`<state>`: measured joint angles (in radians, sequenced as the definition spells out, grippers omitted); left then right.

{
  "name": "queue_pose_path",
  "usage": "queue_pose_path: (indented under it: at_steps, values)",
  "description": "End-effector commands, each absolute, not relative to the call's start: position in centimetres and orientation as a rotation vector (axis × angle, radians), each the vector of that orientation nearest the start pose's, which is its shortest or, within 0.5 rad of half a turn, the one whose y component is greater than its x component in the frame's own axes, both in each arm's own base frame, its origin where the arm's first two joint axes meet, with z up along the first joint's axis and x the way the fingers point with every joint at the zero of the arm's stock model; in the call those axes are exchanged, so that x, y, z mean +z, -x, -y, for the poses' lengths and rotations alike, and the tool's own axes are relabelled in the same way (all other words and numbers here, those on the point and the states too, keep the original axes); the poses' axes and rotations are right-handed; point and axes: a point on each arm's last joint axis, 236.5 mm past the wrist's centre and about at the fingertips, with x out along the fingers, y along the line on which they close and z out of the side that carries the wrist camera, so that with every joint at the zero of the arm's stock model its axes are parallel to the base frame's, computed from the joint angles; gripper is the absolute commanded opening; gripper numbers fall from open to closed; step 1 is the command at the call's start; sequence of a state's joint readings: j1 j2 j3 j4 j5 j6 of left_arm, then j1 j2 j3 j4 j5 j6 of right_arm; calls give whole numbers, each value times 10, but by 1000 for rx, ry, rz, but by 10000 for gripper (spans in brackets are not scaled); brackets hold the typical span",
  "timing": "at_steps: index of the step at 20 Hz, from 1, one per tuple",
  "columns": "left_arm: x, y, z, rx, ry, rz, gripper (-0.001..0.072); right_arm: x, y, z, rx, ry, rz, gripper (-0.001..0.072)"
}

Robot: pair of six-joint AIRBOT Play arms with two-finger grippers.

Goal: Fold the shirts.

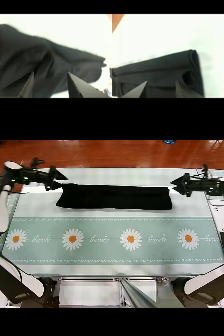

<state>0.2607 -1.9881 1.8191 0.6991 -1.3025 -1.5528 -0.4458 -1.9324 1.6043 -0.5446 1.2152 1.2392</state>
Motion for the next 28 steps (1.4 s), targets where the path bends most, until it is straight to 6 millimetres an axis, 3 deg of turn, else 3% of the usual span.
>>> queue_pose_path:
  at_steps: [1, 3, 5, 6, 8, 10, 13, 16, 19, 20, 21, 22, 23, 24, 25, 26, 28]
  values:
    - [13, -507, -26, -224, 846, -1291, 503, -19, -488, 92, 268, -939, -1157, 414]
    - [31, -486, -69, -32, 633, -1271, 504, -36, -457, 114, 140, -858, -1261, 414]
    - [54, -475, -84, 81, 463, -1173, 504, -54, -436, 107, 104, -830, -1336, 414]
    - [64, -471, -75, 90, 425, -1103, 504, -62, -435, 99, 104, -845, -1340, 414]
    - [66, -454, -31, 24, 439, -1024, 504, -73, -448, 82, 101, -876, -1300, 413]
    - [51, -426, 17, -58, 437, -1017, 504, -73, -466, 63, 117, -869, -1257, 413]
    - [24, -392, 65, -136, 400, -1071, 504, -79, -478, 42, 140, -832, -1259, 413]
    - [15, -386, 97, -200, 367, -1098, 504, -98, -483, 21, 156, -842, -1312, 413]
    - [20, -402, 112, -222, 362, -1027, 504, -111, -482, -14, 222, -852, -1361, 403]
    - [24, -411, 116, -221, 392, -988, 504, -107, -484, -32, 280, -834, -1355, 401]
    - [28, -420, 120, -221, 442, -956, 504, -103, -488, -44, 308, -829, -1346, 303]
    - [30, -426, 123, -221, 485, -937, 504, -94, -493, -57, 355, -821, -1326, 72]
    - [30, -428, 127, -224, 522, -936, 501, -77, -498, -73, 431, -819, -1300, 28]
    - [29, -427, 130, -228, 536, -944, 444, -60, -500, -82, 480, -815, -1289, 28]
    - [27, -424, 132, -235, 535, -958, 182, -43, -500, -86, 504, -790, -1270, 27]
    - [27, -421, 133, -244, 527, -970, 25, -26, -498, -85, 507, -757, -1249, 27]
    - [25, -413, 138, -277, 500, -1004, 17, 8, -483, -69, 469, -610, -1240, 27]
